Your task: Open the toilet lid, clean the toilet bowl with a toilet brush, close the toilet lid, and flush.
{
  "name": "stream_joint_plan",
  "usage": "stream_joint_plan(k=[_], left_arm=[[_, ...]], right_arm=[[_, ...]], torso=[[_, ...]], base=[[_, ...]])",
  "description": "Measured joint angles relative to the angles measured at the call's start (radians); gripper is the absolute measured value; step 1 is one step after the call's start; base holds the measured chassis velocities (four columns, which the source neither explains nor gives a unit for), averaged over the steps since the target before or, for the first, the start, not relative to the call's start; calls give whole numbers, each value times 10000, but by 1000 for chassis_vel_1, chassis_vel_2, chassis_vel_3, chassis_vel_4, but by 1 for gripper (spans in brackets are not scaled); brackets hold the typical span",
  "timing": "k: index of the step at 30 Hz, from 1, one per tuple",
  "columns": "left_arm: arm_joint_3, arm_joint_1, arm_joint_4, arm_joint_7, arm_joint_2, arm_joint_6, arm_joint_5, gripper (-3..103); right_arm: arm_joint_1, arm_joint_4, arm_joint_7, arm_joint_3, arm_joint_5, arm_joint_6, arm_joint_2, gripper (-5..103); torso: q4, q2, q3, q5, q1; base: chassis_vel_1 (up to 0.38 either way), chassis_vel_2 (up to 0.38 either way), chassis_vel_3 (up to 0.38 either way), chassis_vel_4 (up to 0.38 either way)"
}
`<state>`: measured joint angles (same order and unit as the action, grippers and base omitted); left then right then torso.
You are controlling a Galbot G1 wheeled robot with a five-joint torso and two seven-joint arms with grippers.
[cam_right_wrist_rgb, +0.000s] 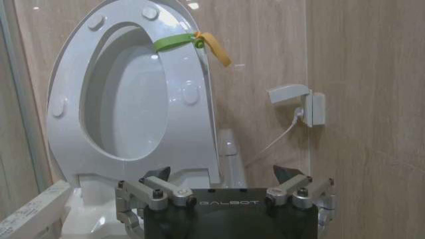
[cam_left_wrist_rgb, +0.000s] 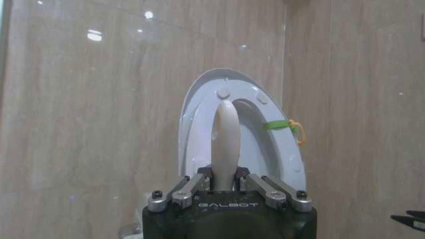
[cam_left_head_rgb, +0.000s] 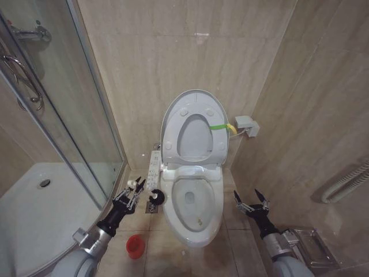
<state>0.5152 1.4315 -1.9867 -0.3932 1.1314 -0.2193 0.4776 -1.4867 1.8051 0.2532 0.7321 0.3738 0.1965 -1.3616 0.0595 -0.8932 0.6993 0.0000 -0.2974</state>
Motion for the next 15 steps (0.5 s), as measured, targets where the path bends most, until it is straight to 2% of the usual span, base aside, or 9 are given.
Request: stream_joint_plan(k=[9, 15], left_arm=[[-994, -785, 492, -416, -78, -220, 255, 19], [-1562, -1326, 1028, -450, -113, -365, 273, 19]], right_arm=[[0, 0, 0, 0, 0, 0, 0, 100], [0, 0, 0, 0, 0, 0, 0, 100]], torso=[[1, 0, -1, -1, 0], [-1, 0, -1, 0, 0]], base=[[0, 0, 0, 0], [0, 0, 0, 0]])
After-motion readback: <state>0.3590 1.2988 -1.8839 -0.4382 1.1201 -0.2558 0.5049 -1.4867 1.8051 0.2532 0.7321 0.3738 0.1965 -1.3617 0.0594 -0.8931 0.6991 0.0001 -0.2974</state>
